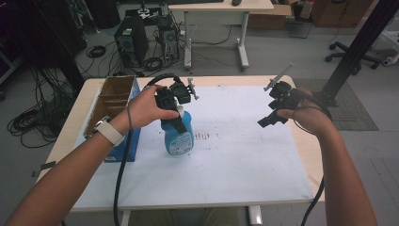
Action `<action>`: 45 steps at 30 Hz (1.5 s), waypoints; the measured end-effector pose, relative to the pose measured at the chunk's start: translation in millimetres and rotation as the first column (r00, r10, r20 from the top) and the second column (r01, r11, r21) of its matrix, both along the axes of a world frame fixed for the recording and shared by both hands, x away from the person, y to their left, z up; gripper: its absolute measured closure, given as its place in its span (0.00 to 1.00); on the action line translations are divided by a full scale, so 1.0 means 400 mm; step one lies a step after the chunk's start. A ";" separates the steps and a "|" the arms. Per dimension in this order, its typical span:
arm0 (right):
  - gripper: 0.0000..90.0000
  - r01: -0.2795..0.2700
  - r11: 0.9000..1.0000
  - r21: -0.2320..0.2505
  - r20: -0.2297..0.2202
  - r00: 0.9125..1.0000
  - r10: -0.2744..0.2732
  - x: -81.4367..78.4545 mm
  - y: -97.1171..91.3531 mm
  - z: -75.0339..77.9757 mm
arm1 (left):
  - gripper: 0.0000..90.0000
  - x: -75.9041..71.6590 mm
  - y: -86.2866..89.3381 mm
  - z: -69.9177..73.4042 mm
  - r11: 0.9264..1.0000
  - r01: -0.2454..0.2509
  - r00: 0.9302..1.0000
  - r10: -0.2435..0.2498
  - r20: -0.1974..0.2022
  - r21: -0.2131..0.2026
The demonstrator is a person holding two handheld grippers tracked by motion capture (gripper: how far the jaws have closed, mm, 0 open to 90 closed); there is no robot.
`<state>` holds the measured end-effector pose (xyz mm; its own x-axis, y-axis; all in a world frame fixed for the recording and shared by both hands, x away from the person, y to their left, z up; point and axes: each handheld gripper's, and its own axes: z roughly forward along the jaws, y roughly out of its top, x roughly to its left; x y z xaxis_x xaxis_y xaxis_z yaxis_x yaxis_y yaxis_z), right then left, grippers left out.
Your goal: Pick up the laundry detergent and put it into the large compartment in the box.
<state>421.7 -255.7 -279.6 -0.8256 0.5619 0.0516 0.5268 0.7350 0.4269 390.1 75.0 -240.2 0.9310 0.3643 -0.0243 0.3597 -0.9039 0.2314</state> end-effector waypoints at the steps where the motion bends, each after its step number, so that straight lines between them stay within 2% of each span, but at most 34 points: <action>1: 0.09 0.000 1.000 -0.001 0.001 1.000 0.000 0.000 0.000 0.000 | 0.41 0.000 0.001 0.005 1.000 -0.003 1.000 0.003 0.002 0.001; 7: 0.09 -0.003 1.000 -0.002 -0.001 1.000 0.003 -0.001 0.001 -0.001 | 0.41 -0.002 0.011 0.038 0.999 -0.033 0.999 0.033 -0.004 0.002; 12: 0.09 -0.005 1.000 0.002 0.003 1.000 0.005 -0.002 0.003 0.000 | 0.41 -0.003 0.017 0.055 0.997 -0.071 0.997 0.071 -0.002 0.023; 23: 0.08 -0.011 1.000 0.004 0.005 1.000 0.011 0.000 0.007 0.000 | 0.41 0.000 0.039 0.102 0.985 -0.169 0.986 0.169 -0.003 0.022; 30: 0.09 -0.010 1.000 0.009 0.009 1.000 0.010 0.000 0.005 0.002 | 0.41 0.005 0.053 0.134 0.968 -0.250 0.968 0.250 -0.001 0.015; 34: 0.09 -0.010 1.000 0.009 0.007 1.000 0.010 0.000 0.004 0.003 | 0.41 0.006 0.059 0.153 0.962 -0.274 0.962 0.274 0.003 0.018; 36: 0.09 -0.011 1.000 0.011 0.011 1.000 0.011 0.001 0.003 0.004 | 0.41 0.007 0.059 0.162 0.955 -0.294 0.956 0.294 0.002 0.030; 43: 0.09 -0.013 1.000 0.010 0.011 1.000 0.013 0.001 0.005 0.005 | 0.41 0.010 0.067 0.196 0.930 -0.367 0.930 0.367 0.007 0.026; 45: 0.09 -0.015 1.000 0.008 0.011 1.000 0.014 0.001 0.005 0.007 | 0.41 0.010 0.067 0.204 0.928 -0.372 0.928 0.371 0.015 0.024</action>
<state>422.2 -253.7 -276.8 -0.8342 0.5494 0.0468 0.5114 0.7392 0.4384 394.1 102.0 -158.8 0.7290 0.6845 -0.0017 0.6688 -0.7118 0.2148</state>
